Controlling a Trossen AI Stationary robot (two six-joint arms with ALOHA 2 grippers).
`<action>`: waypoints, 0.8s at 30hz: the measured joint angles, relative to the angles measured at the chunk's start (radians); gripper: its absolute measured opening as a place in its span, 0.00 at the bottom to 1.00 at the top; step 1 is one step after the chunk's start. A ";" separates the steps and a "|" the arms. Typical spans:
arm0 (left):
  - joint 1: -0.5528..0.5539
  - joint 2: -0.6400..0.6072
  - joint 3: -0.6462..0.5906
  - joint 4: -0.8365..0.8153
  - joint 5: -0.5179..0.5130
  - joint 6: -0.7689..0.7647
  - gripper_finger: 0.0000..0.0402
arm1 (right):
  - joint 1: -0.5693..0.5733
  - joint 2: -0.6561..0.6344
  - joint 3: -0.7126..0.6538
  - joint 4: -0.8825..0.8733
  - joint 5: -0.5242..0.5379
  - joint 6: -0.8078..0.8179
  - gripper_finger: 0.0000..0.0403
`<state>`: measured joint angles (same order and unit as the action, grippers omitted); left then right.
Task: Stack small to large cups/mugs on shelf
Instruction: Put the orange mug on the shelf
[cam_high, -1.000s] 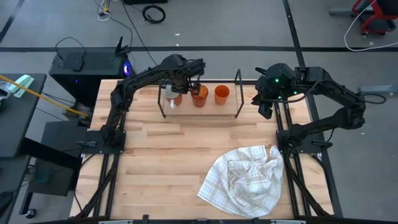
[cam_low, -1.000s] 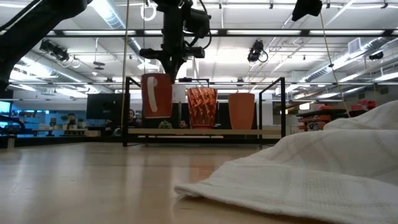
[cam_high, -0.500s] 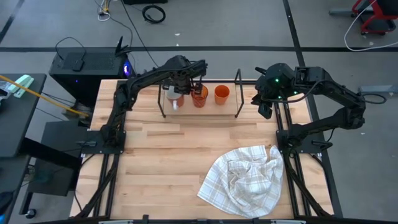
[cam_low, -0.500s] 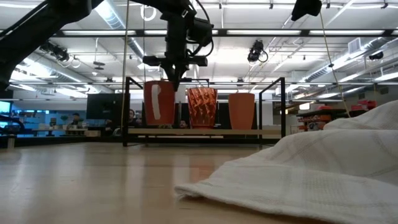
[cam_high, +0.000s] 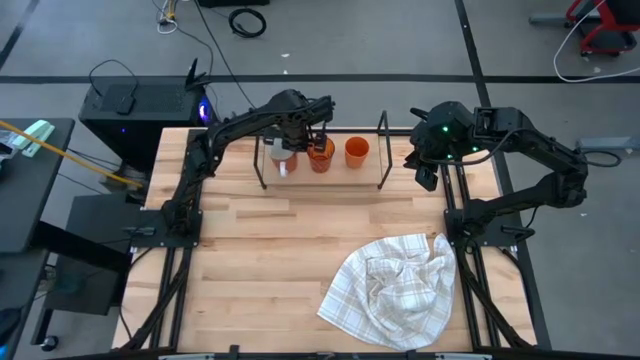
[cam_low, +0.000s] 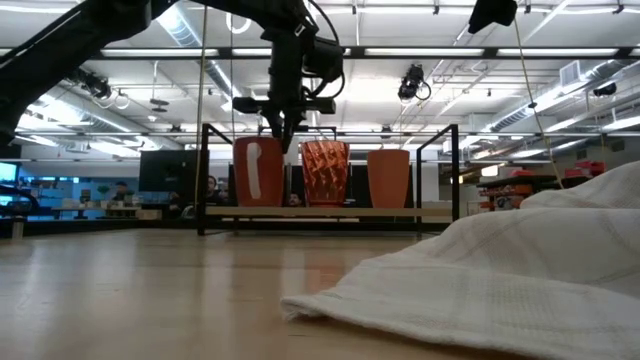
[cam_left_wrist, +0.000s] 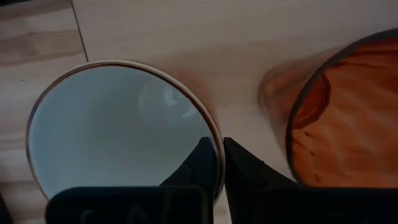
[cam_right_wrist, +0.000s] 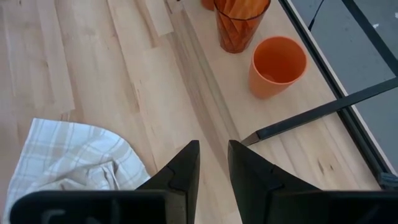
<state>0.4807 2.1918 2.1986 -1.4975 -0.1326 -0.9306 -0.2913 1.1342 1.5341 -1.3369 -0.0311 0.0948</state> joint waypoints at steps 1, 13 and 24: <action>0.000 0.000 0.000 -0.002 0.001 0.000 0.06 | 0.000 0.000 0.000 0.000 0.000 -0.002 0.22; 0.001 0.000 0.000 0.004 0.002 0.011 0.06 | 0.000 0.000 0.000 0.001 0.000 -0.009 0.22; 0.000 0.000 0.000 0.005 0.003 0.010 0.18 | 0.000 0.000 0.000 0.000 0.000 -0.008 0.22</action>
<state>0.4805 2.1914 2.1990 -1.4921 -0.1299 -0.9205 -0.2913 1.1339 1.5341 -1.3365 -0.0311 0.0864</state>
